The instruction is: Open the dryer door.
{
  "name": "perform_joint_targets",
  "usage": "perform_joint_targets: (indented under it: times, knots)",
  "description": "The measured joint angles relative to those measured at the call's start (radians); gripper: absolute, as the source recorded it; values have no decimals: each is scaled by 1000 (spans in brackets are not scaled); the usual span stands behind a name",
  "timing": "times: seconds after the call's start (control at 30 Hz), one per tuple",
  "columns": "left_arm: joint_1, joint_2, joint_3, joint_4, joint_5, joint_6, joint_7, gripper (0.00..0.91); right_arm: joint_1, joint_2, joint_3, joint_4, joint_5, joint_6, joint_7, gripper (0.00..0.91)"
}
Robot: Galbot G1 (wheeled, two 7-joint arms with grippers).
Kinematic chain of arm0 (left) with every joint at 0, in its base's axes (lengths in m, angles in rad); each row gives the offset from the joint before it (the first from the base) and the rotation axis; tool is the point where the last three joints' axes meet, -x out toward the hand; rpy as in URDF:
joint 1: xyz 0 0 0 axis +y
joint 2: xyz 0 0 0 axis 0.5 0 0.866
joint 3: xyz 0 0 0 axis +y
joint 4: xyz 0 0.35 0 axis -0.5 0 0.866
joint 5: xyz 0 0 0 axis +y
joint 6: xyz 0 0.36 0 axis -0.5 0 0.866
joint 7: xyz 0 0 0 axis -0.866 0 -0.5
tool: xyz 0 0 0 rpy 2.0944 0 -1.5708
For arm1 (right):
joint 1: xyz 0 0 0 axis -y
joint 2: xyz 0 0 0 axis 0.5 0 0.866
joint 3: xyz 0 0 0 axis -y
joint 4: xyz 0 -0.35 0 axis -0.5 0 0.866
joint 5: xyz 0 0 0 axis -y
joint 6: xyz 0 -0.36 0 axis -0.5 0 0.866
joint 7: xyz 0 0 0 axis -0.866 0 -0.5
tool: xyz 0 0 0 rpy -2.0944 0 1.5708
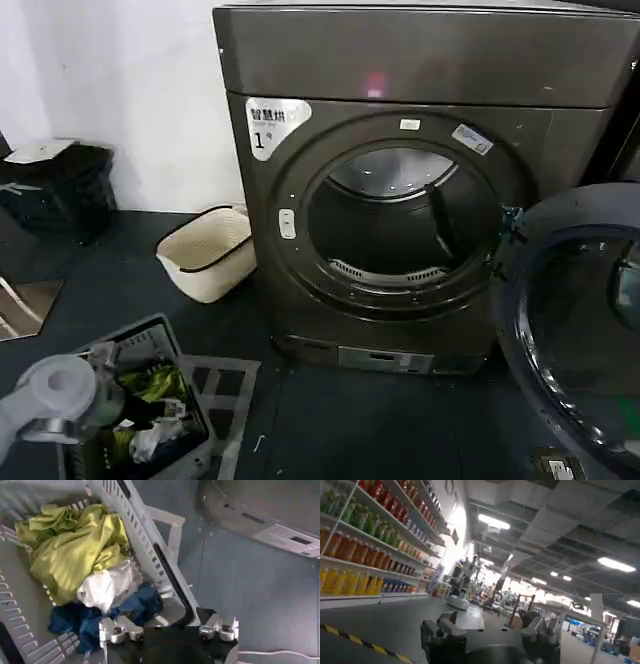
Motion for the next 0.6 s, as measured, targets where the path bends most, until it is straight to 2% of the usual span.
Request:
perform_joint_targets:
  times: [0.6]
  knots:
    - [-8, -4, -1, 30, -9, 0, 0, 907, 7, -9, 2, -13, -6, 0, -4, 907]
